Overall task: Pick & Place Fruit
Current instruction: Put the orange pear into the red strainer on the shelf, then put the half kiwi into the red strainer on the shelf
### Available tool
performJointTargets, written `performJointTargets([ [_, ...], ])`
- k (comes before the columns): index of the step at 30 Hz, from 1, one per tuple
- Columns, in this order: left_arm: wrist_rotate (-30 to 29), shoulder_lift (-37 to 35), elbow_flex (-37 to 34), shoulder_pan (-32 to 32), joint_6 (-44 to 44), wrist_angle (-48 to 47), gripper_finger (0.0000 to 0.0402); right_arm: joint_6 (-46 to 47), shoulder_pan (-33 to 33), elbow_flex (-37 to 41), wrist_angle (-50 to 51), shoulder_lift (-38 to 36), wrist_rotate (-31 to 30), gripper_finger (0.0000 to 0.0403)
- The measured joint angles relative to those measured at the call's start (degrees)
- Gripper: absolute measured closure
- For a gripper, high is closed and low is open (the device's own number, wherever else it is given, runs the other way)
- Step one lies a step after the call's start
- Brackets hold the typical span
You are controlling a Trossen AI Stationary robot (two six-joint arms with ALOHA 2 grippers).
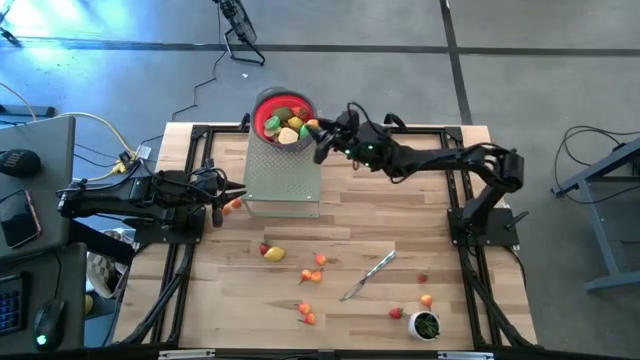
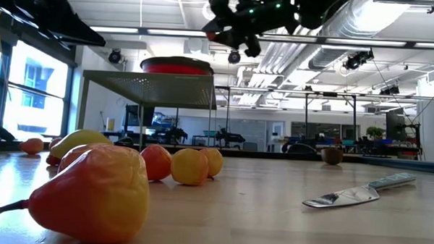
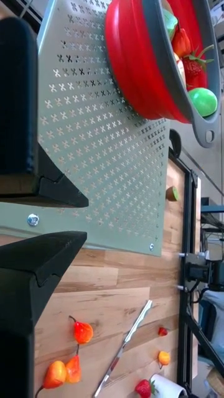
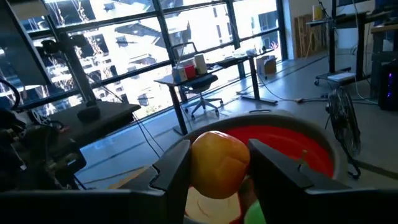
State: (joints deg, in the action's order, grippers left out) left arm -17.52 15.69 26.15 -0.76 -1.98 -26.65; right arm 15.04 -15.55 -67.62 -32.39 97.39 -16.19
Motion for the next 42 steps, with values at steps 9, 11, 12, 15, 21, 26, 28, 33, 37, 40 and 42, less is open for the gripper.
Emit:
performJointTargets([
  [9,0.00,-0.01,0.00,-0.01,-0.04,0.01,0.0334,-10.43,0.31,-7.75,0.34,7.91,4.29,0.0257],
  [11,-0.02,-0.01,0.00,0.01,-0.04,0.02,0.0334,-13.20,0.30,-8.27,0.59,8.15,4.57,0.0257],
  [12,-0.02,-0.01,0.00,0.01,-0.04,0.01,0.0334,-14.52,0.30,-8.32,0.50,8.15,4.59,0.0257],
  [15,-0.02,-0.01,0.00,0.00,-0.04,0.00,0.0334,-16.51,0.02,-8.32,0.72,8.13,4.60,0.0257],
  [21,-0.04,-0.01,0.00,0.00,-0.07,0.00,0.0334,-16.11,-1.43,-8.32,2.55,8.06,4.61,0.0257],
  [26,-0.04,-0.01,0.00,-0.01,-0.09,0.00,0.0334,-16.29,-2.25,-8.32,4.88,8.06,4.55,0.0247],
  [28,-0.07,-0.01,0.00,-0.01,-0.09,0.00,0.0334,-16.33,-2.25,-8.32,5.09,8.06,4.31,0.0230],
  [33,-0.26,-0.01,0.00,0.01,-0.09,0.00,0.0334,-16.36,-2.25,-8.32,4.77,8.06,4.34,0.0182],
  [37,-0.24,-0.01,0.00,-0.01,-0.09,0.00,0.0334,-16.36,-2.19,-8.32,4.76,8.06,4.36,0.0163],
  [40,-0.24,-0.01,0.00,0.00,-0.09,-0.01,0.0334,-16.27,-1.94,-8.30,6.29,6.97,4.36,0.0161],
  [42,-0.24,-0.01,0.00,0.01,-0.64,-0.01,0.0334,-16.24,-1.32,-8.32,7.76,5.90,4.19,0.0161],
])
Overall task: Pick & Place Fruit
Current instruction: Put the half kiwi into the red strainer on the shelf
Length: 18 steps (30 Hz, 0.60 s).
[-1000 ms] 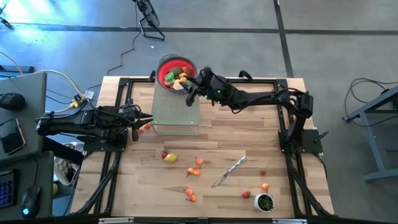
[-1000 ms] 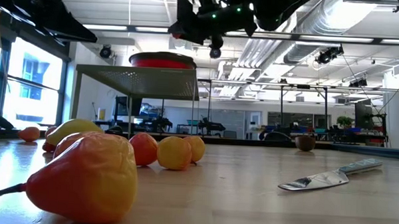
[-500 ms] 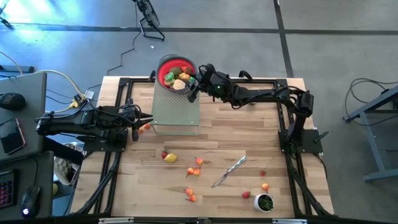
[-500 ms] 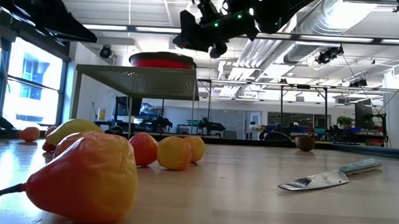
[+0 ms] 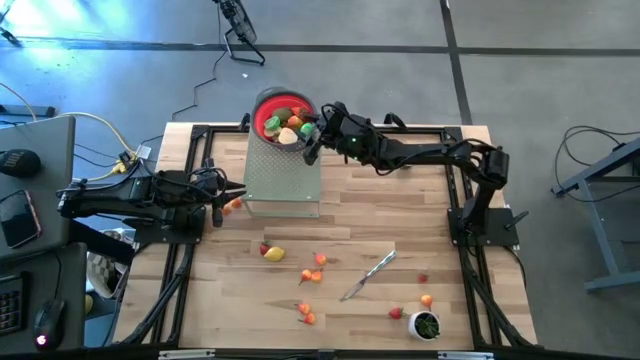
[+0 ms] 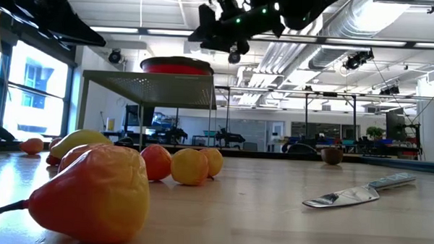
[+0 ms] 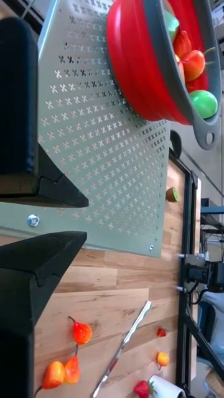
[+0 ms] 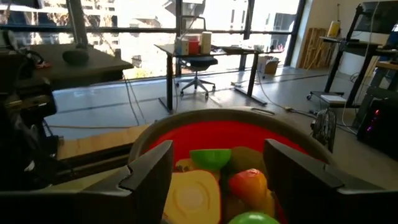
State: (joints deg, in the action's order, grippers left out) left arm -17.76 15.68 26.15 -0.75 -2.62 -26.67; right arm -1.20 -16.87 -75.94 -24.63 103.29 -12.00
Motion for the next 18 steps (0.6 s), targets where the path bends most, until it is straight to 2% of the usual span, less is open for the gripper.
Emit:
performJointTargets([
  [9,0.02,0.00,0.00,0.00,-1.96,-0.03,0.0334,-0.49,2.68,-0.01,19.03,-7.65,-0.02,0.0160],
  [18,0.04,0.02,0.00,0.00,-0.63,-0.01,0.0334,0.97,6.03,-0.03,33.81,-14.06,0.01,0.0160],
])
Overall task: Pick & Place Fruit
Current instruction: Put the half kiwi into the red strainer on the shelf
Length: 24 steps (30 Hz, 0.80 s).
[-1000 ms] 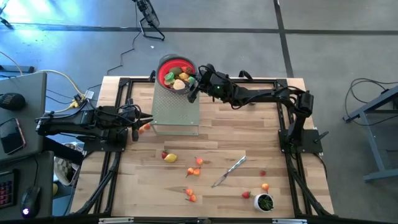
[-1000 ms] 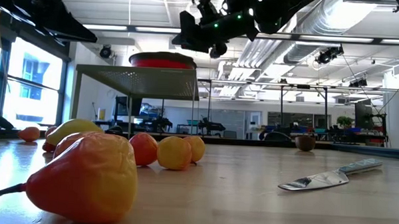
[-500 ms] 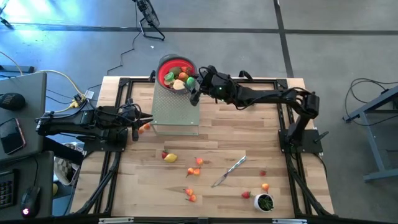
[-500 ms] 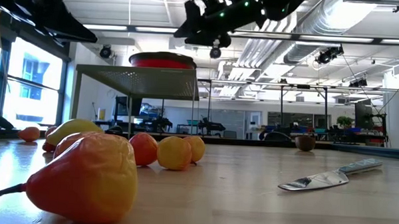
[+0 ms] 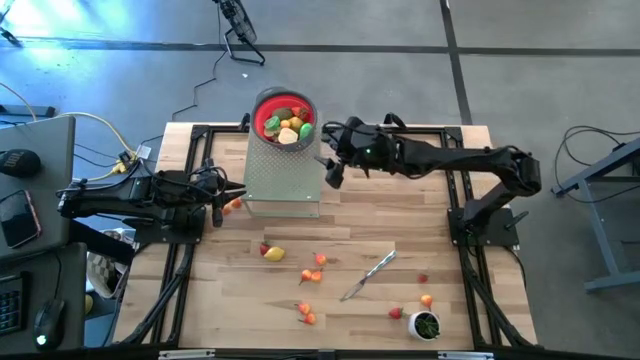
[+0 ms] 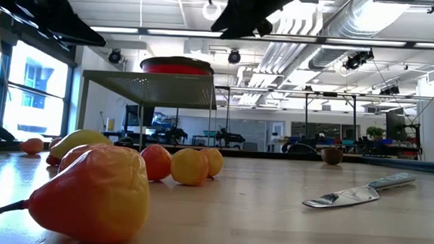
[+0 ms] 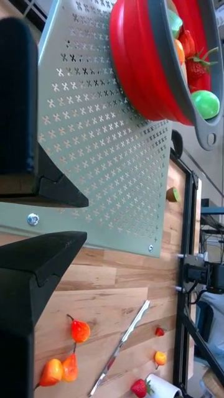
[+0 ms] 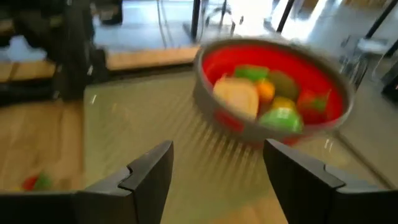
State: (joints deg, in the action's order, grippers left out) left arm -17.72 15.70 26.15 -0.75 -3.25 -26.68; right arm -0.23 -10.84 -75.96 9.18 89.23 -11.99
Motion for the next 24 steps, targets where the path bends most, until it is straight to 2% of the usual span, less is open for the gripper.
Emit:
performJointTargets([
  [14,0.02,0.01,0.00,-0.02,0.12,0.02,0.0334,17.79,2.74,-0.01,25.99,-4.81,-0.55,0.0166],
  [20,0.15,0.01,0.00,-0.02,0.02,0.79,0.0334,22.84,2.03,0.04,33.17,-4.64,-1.73,0.0218],
  [24,0.22,-0.01,0.00,-0.01,0.01,0.79,0.0334,25.35,2.09,0.04,34.06,-4.61,-5.91,0.0260],
])
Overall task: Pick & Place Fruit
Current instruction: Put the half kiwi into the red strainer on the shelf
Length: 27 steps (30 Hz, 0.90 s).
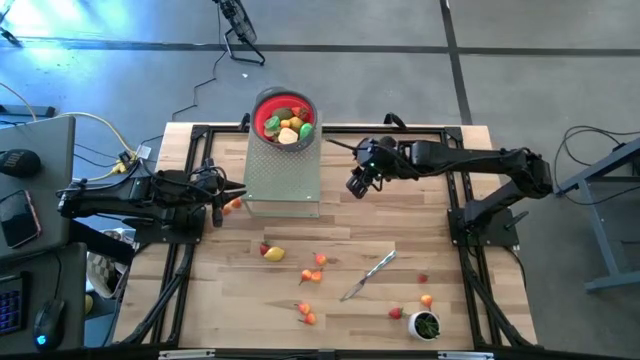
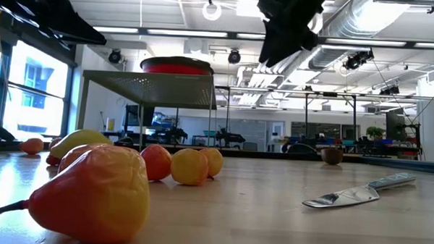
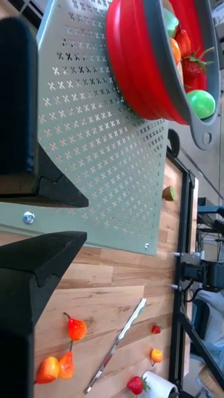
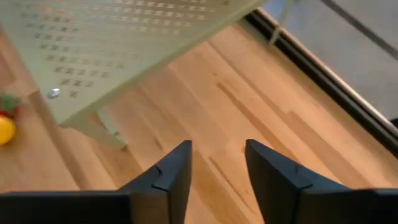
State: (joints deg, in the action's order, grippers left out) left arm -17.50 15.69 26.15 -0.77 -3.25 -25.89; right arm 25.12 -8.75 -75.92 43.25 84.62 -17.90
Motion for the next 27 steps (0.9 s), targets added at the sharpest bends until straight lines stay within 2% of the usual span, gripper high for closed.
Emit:
performJointTargets([
  [7,0.00,0.01,0.00,-0.01,-0.04,0.00,0.0334,0.72,-0.01,0.87,1.43,-0.02,-3.63,0.0310],
  [10,-0.02,0.00,0.00,0.00,-0.04,-0.02,0.0334,1.10,-0.20,3.92,-2.22,-0.09,-3.08,0.0323],
  [16,-0.04,0.00,0.00,0.01,-0.04,-0.22,0.0334,7.75,-1.35,10.71,-4.39,0.00,-0.34,0.0342],
  [21,-0.04,0.01,0.00,0.01,-0.04,-0.42,0.0334,14.28,-4.33,15.34,-6.29,0.01,3.54,0.0355],
  [27,-0.07,-0.01,0.00,-0.01,-0.04,-0.44,0.0334,17.29,-10.47,16.94,-6.76,0.00,2.81,0.0368],
])
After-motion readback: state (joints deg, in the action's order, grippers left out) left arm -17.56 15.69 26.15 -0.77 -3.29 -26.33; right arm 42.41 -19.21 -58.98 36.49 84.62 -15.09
